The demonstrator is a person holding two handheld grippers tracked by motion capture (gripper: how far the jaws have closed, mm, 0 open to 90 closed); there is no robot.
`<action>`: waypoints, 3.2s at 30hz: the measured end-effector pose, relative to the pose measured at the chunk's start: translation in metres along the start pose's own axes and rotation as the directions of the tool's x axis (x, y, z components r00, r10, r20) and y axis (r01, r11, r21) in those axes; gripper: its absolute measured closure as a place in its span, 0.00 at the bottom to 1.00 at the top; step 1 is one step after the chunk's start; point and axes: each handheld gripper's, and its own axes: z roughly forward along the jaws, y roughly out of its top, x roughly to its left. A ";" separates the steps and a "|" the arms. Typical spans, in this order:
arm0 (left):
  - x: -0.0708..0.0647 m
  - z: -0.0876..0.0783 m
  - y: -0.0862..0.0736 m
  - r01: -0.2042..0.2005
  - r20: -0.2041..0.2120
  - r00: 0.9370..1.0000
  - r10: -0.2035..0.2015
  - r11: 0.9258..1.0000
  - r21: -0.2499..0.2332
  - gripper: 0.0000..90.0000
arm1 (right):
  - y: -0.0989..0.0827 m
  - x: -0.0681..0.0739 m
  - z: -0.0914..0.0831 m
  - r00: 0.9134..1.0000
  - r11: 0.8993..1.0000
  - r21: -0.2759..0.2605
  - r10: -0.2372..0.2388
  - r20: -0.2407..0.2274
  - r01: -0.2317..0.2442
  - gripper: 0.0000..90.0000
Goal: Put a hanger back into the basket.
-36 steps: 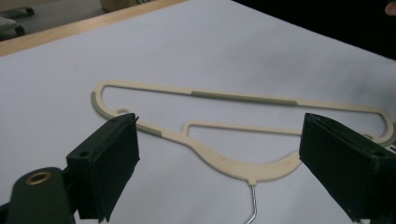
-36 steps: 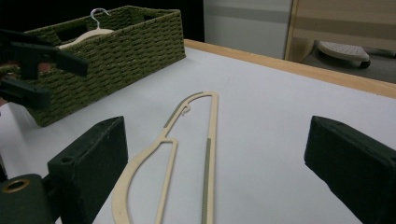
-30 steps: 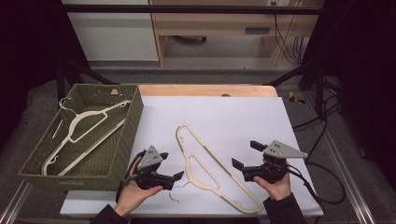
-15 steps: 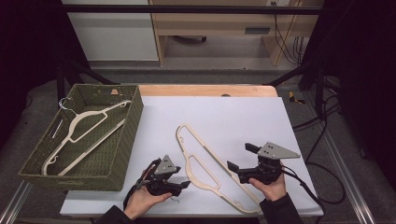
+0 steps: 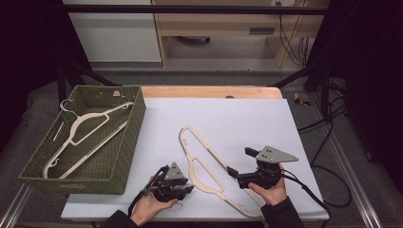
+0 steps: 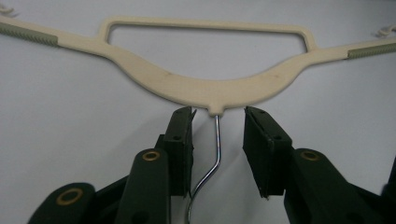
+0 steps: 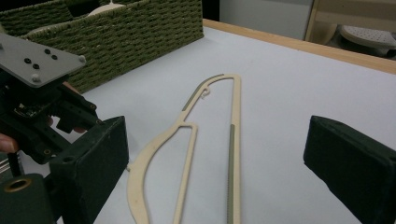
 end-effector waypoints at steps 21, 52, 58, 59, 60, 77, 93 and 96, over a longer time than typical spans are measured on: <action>-0.010 0.005 0.005 -0.026 -0.071 0.997 0.030 0.998 0.056 0.89 | 0.000 0.005 0.007 1.000 1.000 0.008 0.002 -0.021 -0.002 0.08; -0.007 -0.021 0.029 -0.020 -0.062 0.998 0.022 0.999 0.034 0.99 | -0.017 0.033 0.048 0.991 0.989 0.140 -0.027 -0.130 0.045 0.18; -0.012 -0.029 0.040 -0.032 -0.088 0.996 0.033 0.999 0.019 0.99 | -0.022 0.041 0.058 0.989 0.982 0.179 -0.033 -0.146 0.059 0.25; -0.012 -0.030 0.042 -0.027 -0.088 0.996 0.029 0.999 0.018 0.99 | -0.022 0.041 0.059 0.989 0.980 0.187 -0.044 -0.142 0.071 0.26; -0.012 -0.030 0.043 -0.028 -0.089 0.996 0.030 0.999 0.019 0.99 | -0.023 0.043 0.060 0.989 0.977 0.199 -0.053 -0.141 0.081 0.28; -0.014 -0.036 0.056 -0.011 -0.079 0.997 0.012 1.000 0.010 0.99 | -0.031 0.052 0.076 0.976 0.940 0.282 -0.151 -0.157 0.190 0.64; -0.011 -0.037 0.053 0.006 -0.058 0.998 -0.007 1.000 -0.019 0.98 | -0.031 0.056 0.077 0.961 0.923 0.293 -0.201 -0.189 0.251 0.83; -0.008 -0.040 0.053 0.029 -0.022 0.999 -0.030 0.998 -0.057 0.97 | -0.030 0.056 0.075 0.960 0.925 0.280 -0.211 -0.182 0.257 0.83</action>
